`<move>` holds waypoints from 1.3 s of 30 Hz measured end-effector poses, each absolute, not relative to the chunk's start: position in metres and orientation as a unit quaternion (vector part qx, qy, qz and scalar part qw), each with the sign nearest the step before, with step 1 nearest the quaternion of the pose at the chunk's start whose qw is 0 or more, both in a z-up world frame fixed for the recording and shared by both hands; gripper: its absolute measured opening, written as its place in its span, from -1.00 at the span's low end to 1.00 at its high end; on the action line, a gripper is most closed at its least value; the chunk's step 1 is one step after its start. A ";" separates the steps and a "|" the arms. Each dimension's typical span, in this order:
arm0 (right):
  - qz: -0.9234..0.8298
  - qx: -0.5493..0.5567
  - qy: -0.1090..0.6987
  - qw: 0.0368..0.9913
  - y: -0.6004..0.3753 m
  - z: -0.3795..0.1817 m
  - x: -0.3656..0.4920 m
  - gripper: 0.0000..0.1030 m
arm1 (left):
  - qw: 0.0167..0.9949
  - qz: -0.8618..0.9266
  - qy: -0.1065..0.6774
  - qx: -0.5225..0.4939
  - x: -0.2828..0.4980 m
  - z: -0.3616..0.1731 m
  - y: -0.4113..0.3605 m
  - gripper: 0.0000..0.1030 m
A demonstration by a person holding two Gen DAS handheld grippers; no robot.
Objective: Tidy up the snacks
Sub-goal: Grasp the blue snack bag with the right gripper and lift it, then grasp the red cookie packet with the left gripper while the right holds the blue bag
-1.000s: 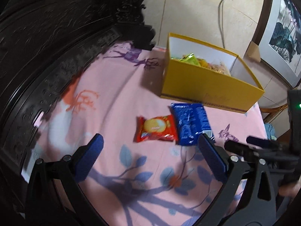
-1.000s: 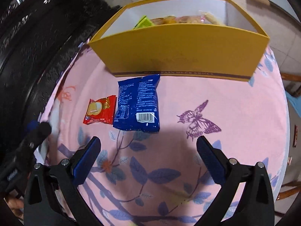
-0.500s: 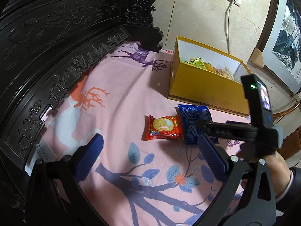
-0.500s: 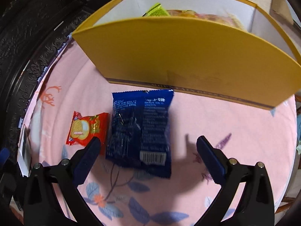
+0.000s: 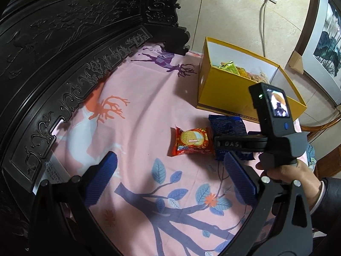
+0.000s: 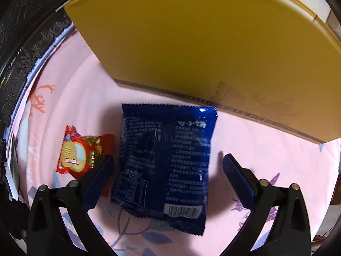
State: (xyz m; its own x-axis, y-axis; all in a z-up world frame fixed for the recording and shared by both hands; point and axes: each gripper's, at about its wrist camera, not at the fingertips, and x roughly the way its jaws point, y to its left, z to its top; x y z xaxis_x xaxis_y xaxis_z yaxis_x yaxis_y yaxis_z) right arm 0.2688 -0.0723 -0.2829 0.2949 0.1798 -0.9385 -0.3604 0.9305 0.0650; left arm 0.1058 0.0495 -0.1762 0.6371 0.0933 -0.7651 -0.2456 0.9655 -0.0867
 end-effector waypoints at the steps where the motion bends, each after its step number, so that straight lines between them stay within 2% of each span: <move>1: 0.171 -0.093 0.562 0.804 -0.069 -0.284 0.267 0.97 | 0.900 0.094 0.416 -0.091 0.106 -0.176 0.049 0.96; 4: 0.174 -0.129 0.544 0.811 -0.063 -0.286 0.259 0.92 | 0.899 0.096 0.419 -0.088 0.107 -0.176 0.048 0.96; 5: 0.178 -0.129 0.538 0.814 -0.065 -0.285 0.257 0.81 | 0.898 0.097 0.420 -0.087 0.108 -0.177 0.048 0.96; 6: 0.181 -0.130 0.533 0.816 -0.066 -0.282 0.256 0.60 | 0.897 0.097 0.422 -0.088 0.108 -0.178 0.048 0.96; 9: 0.188 -0.140 0.530 0.815 -0.065 -0.278 0.254 0.35 | 0.894 0.097 0.428 -0.093 0.109 -0.180 0.048 0.96; 17: 0.197 -0.131 0.531 0.813 -0.088 -0.269 0.240 0.12 | 0.894 0.092 0.429 -0.085 0.109 -0.180 0.041 0.96; 30: 0.170 -0.070 0.534 0.825 -0.167 -0.253 0.171 0.09 | 0.891 0.062 0.445 -0.056 0.126 -0.193 0.016 0.96; 39: 0.151 -0.013 0.533 0.833 -0.206 -0.238 0.144 0.09 | 0.883 0.058 0.466 -0.027 0.165 -0.223 0.005 0.96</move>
